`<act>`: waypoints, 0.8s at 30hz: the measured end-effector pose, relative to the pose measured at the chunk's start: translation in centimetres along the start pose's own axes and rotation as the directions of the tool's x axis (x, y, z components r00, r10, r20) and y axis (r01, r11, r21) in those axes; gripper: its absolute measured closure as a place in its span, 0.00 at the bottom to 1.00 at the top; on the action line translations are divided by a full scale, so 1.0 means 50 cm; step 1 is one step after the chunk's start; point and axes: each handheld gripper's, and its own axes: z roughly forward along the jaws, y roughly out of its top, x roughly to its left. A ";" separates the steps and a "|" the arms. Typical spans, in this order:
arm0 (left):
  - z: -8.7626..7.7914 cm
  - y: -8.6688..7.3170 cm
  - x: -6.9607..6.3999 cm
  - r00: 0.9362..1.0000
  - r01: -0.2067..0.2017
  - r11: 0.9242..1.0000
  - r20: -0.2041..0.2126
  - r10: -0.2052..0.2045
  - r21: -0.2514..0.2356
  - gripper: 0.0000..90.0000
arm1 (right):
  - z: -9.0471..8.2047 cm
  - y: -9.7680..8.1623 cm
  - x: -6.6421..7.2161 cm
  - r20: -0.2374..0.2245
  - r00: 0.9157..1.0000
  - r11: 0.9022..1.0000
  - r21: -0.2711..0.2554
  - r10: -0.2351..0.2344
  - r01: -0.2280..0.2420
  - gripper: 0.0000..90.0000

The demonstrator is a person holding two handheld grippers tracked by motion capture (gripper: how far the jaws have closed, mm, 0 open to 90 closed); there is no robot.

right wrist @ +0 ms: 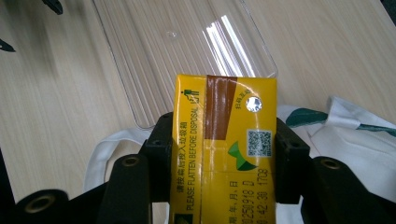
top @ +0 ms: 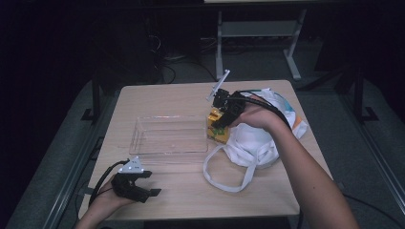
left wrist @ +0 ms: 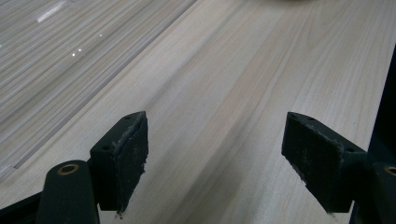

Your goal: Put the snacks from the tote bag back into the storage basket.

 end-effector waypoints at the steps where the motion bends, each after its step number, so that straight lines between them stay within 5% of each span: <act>1: 0.000 0.000 0.000 1.000 -0.002 1.000 0.000 0.002 0.000 0.25 | 0.000 0.001 0.001 0.002 1.000 1.000 0.001 -0.005 0.005 0.58; 24: 0.000 0.001 -0.002 1.000 0.000 1.000 0.003 0.000 -0.010 0.25 | 0.009 0.071 0.044 -0.035 0.988 0.988 -0.014 -0.151 0.151 0.58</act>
